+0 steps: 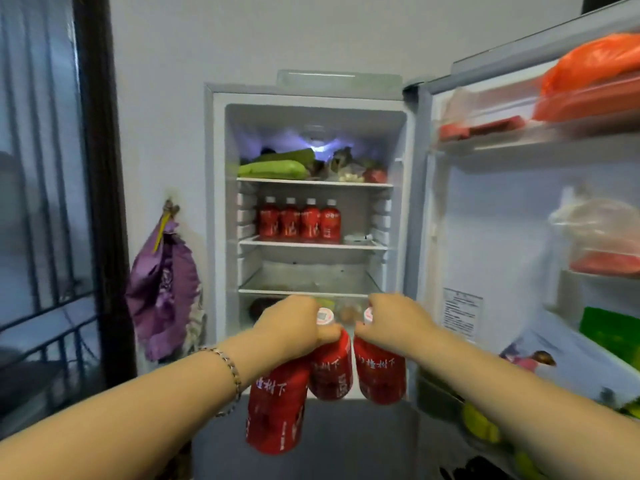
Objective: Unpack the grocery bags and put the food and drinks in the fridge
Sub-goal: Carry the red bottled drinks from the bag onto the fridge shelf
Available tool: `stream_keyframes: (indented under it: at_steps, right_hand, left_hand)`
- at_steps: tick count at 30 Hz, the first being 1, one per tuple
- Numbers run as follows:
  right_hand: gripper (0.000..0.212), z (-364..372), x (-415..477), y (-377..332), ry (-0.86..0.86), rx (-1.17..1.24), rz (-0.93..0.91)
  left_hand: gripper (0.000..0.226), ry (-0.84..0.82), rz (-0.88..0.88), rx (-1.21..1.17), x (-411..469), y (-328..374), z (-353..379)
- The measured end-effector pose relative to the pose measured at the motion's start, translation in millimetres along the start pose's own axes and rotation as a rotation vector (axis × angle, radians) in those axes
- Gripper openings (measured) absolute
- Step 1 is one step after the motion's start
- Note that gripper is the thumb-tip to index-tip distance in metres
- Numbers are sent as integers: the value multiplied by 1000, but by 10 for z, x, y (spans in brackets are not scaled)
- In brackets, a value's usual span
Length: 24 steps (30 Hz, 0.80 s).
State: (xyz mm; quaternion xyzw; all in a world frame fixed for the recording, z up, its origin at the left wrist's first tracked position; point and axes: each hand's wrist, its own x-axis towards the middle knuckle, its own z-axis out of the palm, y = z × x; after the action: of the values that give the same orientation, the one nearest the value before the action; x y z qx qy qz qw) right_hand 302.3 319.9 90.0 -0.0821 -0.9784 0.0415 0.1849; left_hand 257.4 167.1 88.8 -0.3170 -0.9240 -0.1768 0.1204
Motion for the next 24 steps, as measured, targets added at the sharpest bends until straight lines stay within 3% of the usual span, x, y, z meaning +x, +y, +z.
stream_keyframes:
  at_steps: [6, 15, 24]
  right_hand:
    - [22, 189, 1321, -85, 133, 95, -36]
    - [24, 348, 3283, -423, 420, 480, 100]
    - [40, 681, 4928, -969, 305, 544, 82]
  left_hand:
    - [41, 62, -94, 111, 1079, -702, -133]
    - [39, 41, -68, 111, 2478, -1748, -292]
    - [44, 35, -19, 98, 3373, -2298, -218]
